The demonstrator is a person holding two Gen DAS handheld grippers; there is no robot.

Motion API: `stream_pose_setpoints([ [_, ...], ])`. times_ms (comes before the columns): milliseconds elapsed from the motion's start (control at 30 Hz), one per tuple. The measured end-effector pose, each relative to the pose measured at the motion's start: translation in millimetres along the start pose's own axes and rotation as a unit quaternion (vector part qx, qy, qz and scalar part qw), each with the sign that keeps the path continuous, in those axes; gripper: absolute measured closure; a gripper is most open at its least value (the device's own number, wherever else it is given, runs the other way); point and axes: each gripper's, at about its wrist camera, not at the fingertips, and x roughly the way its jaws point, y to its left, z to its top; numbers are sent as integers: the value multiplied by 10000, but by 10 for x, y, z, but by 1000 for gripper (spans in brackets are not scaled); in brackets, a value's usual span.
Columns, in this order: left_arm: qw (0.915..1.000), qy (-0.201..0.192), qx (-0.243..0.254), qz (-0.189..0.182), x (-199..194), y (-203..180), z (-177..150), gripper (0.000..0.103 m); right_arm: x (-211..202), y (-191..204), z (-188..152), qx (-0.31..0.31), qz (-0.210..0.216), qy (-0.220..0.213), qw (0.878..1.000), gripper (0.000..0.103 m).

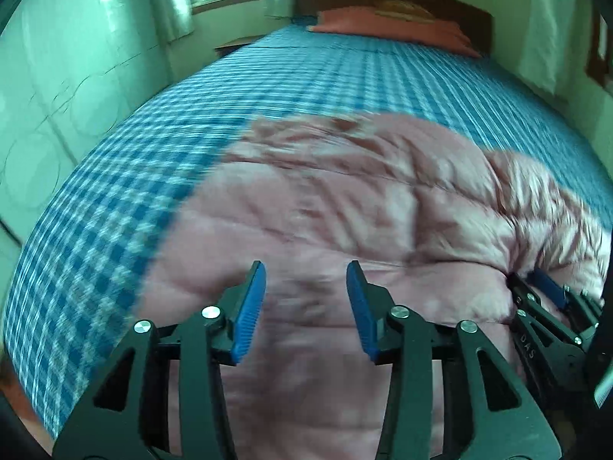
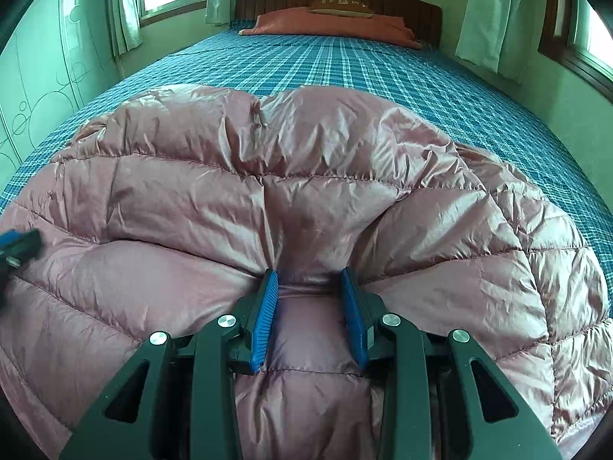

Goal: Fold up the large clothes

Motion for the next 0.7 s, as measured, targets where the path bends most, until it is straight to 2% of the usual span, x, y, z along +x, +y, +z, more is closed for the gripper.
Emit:
stream_pose_setpoints([
  [167, 9952, -67, -945, -246, -76, 674, 41, 37, -10, 25, -8, -16, -42, -23, 10000, 68],
  [267, 9873, 204, -1489, -509, 68, 986, 9, 36, -16, 43, -14, -34, -77, -36, 10000, 68],
  [300, 9821, 354, -1696, -735, 147, 1077, 4, 36, -19, 51, -16, -39, -89, -40, 9999, 68],
  [467, 9588, 777, -2187, -1638, 417, 1135, -29, 36, -40, 90, -25, -55, -131, -56, 9999, 68],
  [567, 9481, 908, -2339, -1952, 527, 1088, -51, 36, -48, 110, -30, -66, -159, -61, 9998, 68],
  [700, 9357, 983, -2599, -2174, 670, 1088, -73, 35, -47, 135, -32, -66, -173, -66, 9998, 68],
])
